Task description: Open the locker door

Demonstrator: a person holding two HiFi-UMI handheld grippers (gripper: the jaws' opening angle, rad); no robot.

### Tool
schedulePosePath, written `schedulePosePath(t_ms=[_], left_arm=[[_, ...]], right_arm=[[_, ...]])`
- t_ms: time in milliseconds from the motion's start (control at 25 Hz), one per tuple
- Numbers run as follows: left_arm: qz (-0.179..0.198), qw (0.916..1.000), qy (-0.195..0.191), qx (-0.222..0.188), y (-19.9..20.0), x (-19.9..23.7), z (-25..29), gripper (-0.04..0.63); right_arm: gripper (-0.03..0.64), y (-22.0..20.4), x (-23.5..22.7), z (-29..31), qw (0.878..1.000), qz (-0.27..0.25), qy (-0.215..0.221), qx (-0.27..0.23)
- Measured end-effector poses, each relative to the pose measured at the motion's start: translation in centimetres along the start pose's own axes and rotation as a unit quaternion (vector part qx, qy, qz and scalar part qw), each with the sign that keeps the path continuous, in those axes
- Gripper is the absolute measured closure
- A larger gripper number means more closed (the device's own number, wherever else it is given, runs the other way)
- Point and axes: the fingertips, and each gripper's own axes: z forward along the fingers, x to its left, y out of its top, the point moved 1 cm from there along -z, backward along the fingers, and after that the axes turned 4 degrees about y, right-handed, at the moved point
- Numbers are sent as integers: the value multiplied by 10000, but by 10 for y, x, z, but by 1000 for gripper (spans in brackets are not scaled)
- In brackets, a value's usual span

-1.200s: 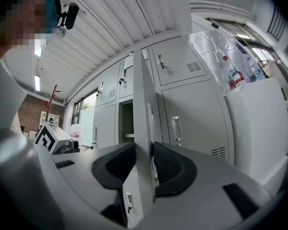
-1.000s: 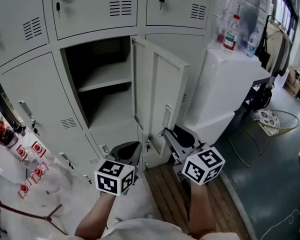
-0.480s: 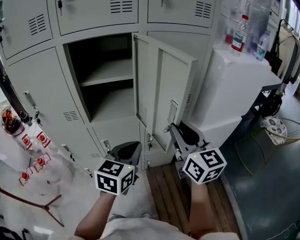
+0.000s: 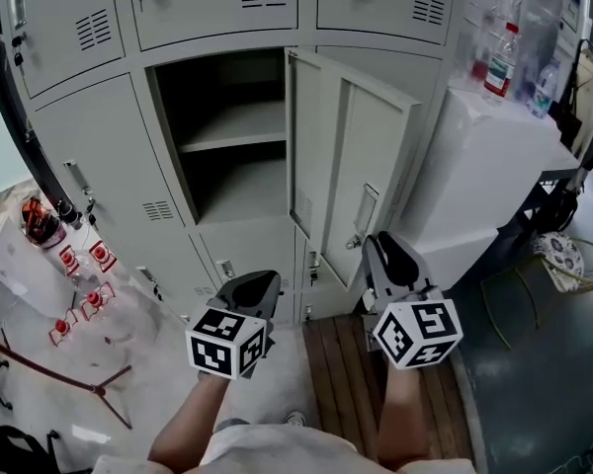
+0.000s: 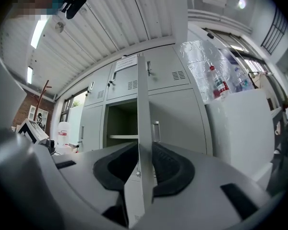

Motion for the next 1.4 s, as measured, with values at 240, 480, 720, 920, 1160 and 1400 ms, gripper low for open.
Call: schedulePosePath(t_ms=[240, 480, 720, 920, 1160, 1400], left_arm=[[-9, 9999, -102, -40, 0, 5, -13, 589], [16, 9999, -67, -118, -1, 18, -37, 589], [-77, 9996, 124, -229, -3, 44, -70, 589], [-99, 9990, 321, -280, -6, 66, -102, 589], [-224, 9979, 536, -290, -16, 94, -141, 589], [-294, 9973, 596, -323, -28, 111, -169, 589]], right_arm=[[529, 1, 19, -10, 9999, -34, -115, -10], [529, -14, 66, -7, 9997, -34, 92, 225], [543, -28, 132, 2, 9980, -57, 472, 425], [556, -35, 179, 7, 9961, -75, 696, 531], [582, -45, 230, 10, 9936, -74, 901, 675], [612, -58, 265, 7, 9917, -145, 982, 819]])
